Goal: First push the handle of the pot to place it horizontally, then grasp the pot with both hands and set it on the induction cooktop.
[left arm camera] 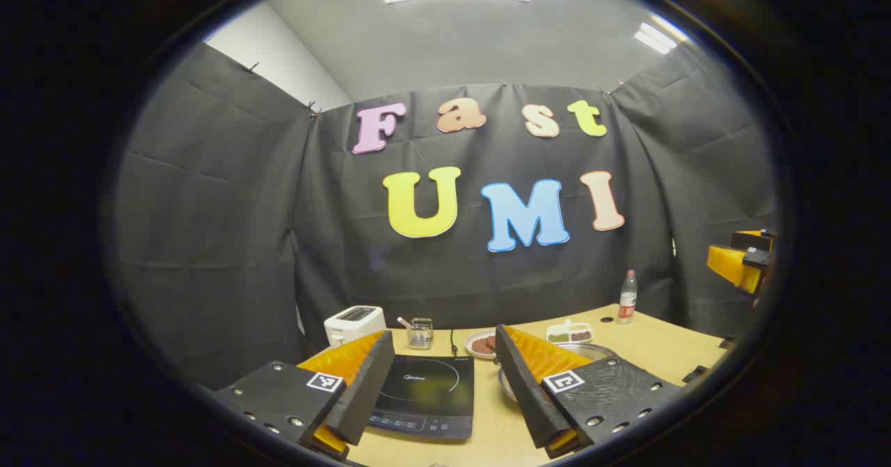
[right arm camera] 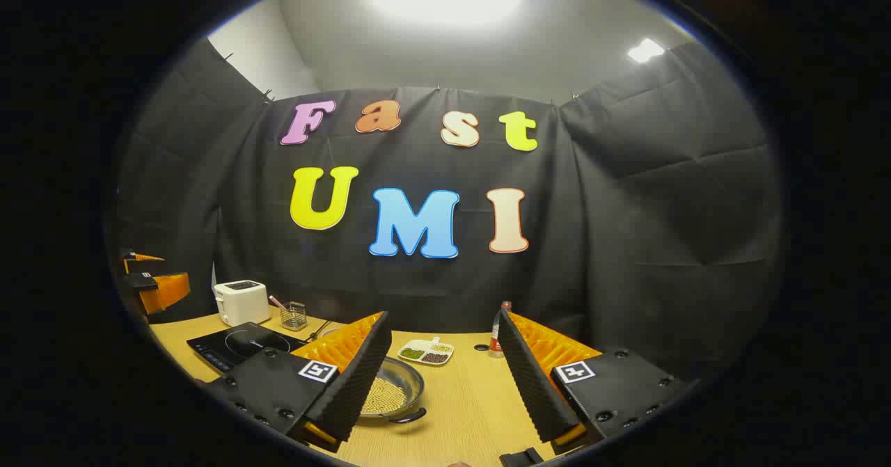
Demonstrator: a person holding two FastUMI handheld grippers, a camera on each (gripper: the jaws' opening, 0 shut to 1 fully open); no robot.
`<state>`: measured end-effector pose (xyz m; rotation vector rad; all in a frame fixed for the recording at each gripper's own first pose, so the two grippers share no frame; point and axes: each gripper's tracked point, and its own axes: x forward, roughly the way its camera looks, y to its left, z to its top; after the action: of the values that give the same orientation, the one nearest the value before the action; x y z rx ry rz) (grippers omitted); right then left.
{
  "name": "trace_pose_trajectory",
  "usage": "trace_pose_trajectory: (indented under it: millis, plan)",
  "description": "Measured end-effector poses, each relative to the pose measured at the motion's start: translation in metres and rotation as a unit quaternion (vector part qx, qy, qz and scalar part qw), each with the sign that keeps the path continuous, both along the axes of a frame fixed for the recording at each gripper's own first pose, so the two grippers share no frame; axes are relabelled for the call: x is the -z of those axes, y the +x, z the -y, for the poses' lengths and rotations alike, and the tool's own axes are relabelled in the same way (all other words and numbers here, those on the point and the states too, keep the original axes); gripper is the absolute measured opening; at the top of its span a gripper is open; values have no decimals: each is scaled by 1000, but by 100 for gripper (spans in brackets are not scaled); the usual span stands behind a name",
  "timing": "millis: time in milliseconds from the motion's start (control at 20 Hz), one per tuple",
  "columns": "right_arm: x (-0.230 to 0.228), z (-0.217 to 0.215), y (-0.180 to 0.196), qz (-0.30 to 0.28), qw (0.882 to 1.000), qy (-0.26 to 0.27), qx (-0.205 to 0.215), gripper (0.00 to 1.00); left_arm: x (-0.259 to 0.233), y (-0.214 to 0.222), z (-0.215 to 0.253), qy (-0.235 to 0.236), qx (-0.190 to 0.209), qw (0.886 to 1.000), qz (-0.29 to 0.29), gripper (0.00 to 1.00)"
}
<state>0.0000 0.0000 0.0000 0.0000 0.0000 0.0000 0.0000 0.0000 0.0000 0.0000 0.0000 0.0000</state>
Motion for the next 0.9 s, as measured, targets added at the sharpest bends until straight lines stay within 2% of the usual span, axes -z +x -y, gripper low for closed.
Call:
trace_pose_trajectory:
  millis: [900]
  plan:
    - [5,-8,11,-15,1000,14,-2,96,-4,3,-9,9,-2,1000,9,87]
